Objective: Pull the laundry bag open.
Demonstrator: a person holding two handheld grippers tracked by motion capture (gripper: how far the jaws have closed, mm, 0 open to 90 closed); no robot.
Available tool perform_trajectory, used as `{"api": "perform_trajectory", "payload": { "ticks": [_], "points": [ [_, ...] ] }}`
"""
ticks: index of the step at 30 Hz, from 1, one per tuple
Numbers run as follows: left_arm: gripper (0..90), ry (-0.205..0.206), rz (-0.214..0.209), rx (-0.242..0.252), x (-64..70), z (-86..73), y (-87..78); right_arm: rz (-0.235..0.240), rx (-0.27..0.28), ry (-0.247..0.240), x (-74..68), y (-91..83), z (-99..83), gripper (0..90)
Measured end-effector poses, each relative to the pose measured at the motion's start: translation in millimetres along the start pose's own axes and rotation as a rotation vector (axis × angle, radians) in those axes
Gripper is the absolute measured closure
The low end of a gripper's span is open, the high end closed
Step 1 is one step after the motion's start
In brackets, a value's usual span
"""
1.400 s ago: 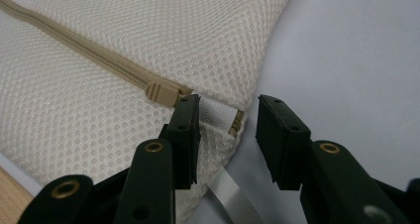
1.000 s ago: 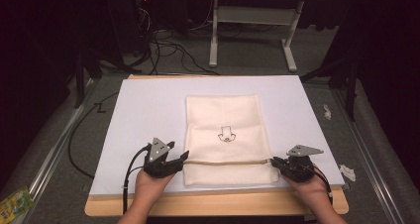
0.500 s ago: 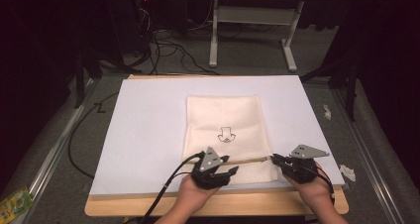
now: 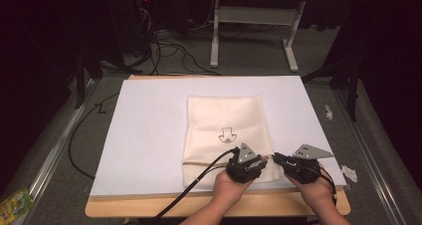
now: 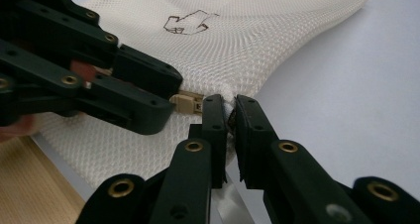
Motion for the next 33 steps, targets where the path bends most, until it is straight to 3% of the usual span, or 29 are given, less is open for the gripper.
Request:
{"api": "perform_trajectory", "payload": {
  "ticks": [4,9,22,33],
  "points": [
    [77.5,0.009,0.033,0.011,1.5,0.8,5.0,0.000,0.003,-0.005,-1.0,-0.3,0.9,85.2],
    [86.5,0.026,0.033,0.017,3.6,1.1,4.9,-0.004,0.007,-0.011,-0.9,-0.2,1.5,85.4],
    [87.4,0.063,0.017,0.006,1.0,0.8,-7.5,-0.007,0.010,-0.031,-7.8,-1.5,4.9,86.0],
    [87.7,0.060,-0.009,0.006,-1.4,-0.7,-14.4,0.009,0.011,-0.031,-12.1,-1.3,7.7,86.5]
  ]
}}
Point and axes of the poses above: each handheld gripper's, and its own axes: y roughly forward along the jaws, z roughly out of its top, x roughly to its right, the point moved 9 cm from there along y, roughly forward along the jaws, and after that the axes turned 2 degrees about -z, right-handed, at the moved point
